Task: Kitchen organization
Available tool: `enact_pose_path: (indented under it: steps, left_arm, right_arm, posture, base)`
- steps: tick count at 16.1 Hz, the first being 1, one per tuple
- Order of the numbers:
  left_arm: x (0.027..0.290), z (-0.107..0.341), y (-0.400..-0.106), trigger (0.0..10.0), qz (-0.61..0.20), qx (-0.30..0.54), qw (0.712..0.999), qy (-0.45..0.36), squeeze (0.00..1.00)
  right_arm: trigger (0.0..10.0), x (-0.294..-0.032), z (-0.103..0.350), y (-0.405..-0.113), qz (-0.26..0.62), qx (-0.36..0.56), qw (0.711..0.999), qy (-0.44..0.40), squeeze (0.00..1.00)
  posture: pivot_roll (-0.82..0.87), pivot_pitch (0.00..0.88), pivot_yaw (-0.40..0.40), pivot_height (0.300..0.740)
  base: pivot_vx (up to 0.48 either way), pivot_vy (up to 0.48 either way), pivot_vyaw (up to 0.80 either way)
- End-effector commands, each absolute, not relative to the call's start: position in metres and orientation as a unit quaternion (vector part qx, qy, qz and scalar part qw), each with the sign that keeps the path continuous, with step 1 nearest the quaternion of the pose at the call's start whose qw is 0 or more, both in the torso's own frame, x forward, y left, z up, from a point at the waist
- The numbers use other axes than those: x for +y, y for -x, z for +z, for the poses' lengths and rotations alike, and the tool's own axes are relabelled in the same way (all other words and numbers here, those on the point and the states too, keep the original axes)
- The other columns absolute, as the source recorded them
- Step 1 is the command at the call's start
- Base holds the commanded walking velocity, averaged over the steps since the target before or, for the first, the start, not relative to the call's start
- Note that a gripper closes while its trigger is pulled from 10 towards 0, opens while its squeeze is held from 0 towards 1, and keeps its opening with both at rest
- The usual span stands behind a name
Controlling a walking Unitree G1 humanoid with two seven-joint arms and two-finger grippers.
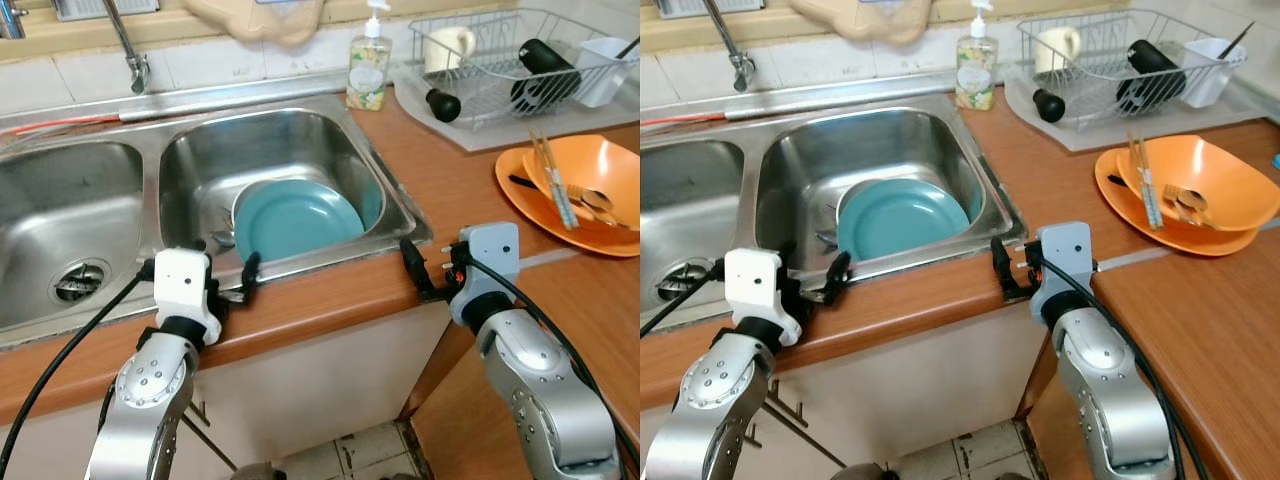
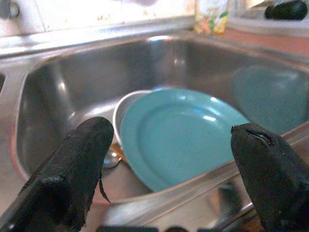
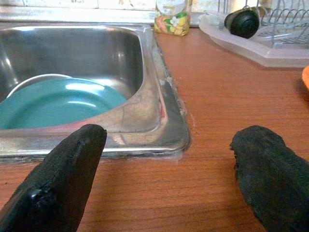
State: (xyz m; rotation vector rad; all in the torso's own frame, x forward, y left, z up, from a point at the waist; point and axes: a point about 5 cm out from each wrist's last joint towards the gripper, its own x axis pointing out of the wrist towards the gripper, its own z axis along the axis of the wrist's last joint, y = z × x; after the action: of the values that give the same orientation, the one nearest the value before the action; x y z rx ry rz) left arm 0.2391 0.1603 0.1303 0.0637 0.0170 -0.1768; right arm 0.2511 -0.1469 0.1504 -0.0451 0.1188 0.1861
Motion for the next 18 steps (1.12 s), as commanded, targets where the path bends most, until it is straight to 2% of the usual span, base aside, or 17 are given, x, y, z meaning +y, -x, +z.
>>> enact_pose_path:
  steps: [1,3,7,18]
  left_arm:
    - [0.159,0.133,-0.240,10.0,-0.090,0.003,0.995,-0.030,0.83]
    - [0.158,0.134,-0.241,10.0,-0.083,-0.001,0.996,-0.022,0.83]
    - [0.155,0.140,-0.246,10.0,-0.091,-0.009,0.995,-0.031,0.83]
    - [0.155,0.140,-0.249,10.0,-0.083,-0.009,0.997,-0.004,0.83]
  right_arm:
    - [10.0,-0.148,0.156,-0.249,0.090,0.042,0.995,0.022,1.00]
    - [10.0,-0.149,0.156,-0.251,0.087,0.034,0.995,0.026,1.00]
    - [10.0,-0.150,0.160,-0.254,0.089,0.027,0.995,0.033,1.00]
    - [10.0,-0.149,0.156,-0.252,0.088,0.033,0.994,0.047,1.00]
  posture:
    - [-0.02,0.000,0.064,0.740]
    - [-0.02,0.000,0.066,0.740]
    - [-0.02,0.000,0.065,0.740]
    - [-0.03,0.000,0.066,0.740]
  base:
    - [0.000,0.000,0.00]
    - [0.000,0.000,0.00]
    - [0.000,-0.457,0.00]
    - [0.000,0.000,0.00]
